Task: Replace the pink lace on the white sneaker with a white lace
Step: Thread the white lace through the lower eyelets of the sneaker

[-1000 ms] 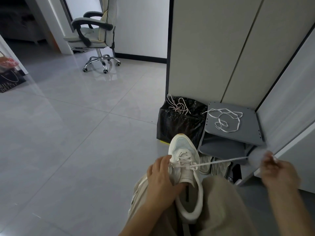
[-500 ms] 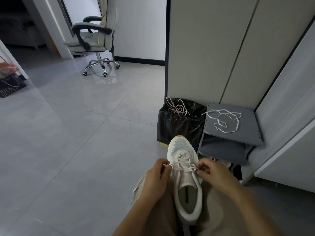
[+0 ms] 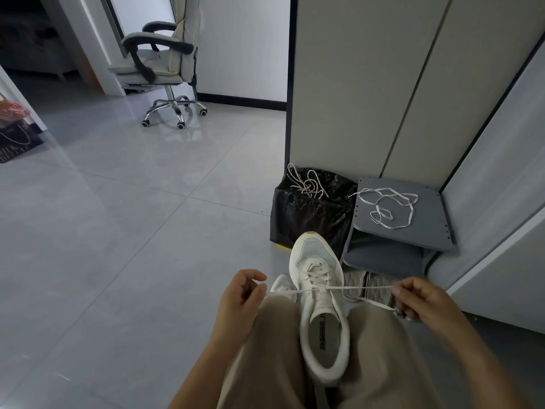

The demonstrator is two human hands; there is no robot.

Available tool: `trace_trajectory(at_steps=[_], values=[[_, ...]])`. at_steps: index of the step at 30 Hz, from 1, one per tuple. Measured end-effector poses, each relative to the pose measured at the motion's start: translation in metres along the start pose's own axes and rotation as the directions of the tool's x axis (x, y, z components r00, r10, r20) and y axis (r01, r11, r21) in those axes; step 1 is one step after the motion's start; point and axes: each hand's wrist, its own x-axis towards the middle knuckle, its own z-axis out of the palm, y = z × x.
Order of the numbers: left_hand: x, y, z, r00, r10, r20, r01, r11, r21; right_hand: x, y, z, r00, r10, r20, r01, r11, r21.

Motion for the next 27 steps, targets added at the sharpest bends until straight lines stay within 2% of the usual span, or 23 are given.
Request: trace_trajectory(at_steps=[7,9,12,14,16,18,20,23,24,25,26,27], values=[[-0.005,-0.008,-0.003,1.0,-0.013,0.028,0.009,0.991,0.131,0.001,0.01,0.0,1.0,0.003,-0.03,-0.006,0.995,-0.101],[-0.005,-0.011,-0.003,0.999,-0.034,0.04,0.027,0.986,0.165,0.002,0.016,0.001,0.999,0.022,-0.027,-0.027,0.983,-0.183],[-0.004,-0.013,-0.006,0.996,-0.078,0.053,0.064,0.973,0.221,0.004,0.025,-0.002,0.994,0.03,-0.104,-0.066,0.929,-0.364],[-0.002,-0.013,-0.007,0.993,-0.099,0.057,0.079,0.955,0.285,0.004,0.026,-0.006,0.985,0.03,-0.167,-0.089,0.929,-0.359],[0.0,-0.01,-0.006,0.999,-0.025,0.029,0.011,0.913,0.409,0.001,0.017,-0.008,0.983,0.002,-0.183,-0.058,0.951,-0.305],[0.003,0.003,0.004,0.989,0.147,0.026,-0.141,0.867,0.479,-0.001,-0.002,-0.003,0.99,-0.073,-0.117,0.036,0.955,-0.294],[0.006,0.028,0.024,0.945,0.285,0.161,-0.326,0.848,0.418,-0.004,-0.03,0.009,0.986,-0.167,-0.016,0.157,0.95,-0.268],[0.009,0.064,0.063,0.811,0.364,0.459,-0.549,0.745,0.378,-0.005,-0.071,0.03,0.954,-0.284,0.098,0.3,0.926,-0.229],[0.013,0.071,0.07,0.791,0.382,0.477,-0.584,0.703,0.406,-0.005,-0.08,0.033,0.945,-0.305,0.117,0.325,0.917,-0.232],[0.017,0.075,0.071,0.803,0.396,0.446,-0.581,0.69,0.433,-0.003,-0.086,0.033,0.942,-0.313,0.123,0.334,0.916,-0.222],[0.023,0.075,0.069,0.837,0.388,0.385,-0.536,0.725,0.434,-0.001,-0.088,0.029,0.944,-0.308,0.122,0.328,0.921,-0.209],[0.028,0.071,0.063,0.885,0.351,0.306,-0.453,0.801,0.392,0.002,-0.089,0.024,0.948,-0.293,0.126,0.314,0.926,-0.209]])
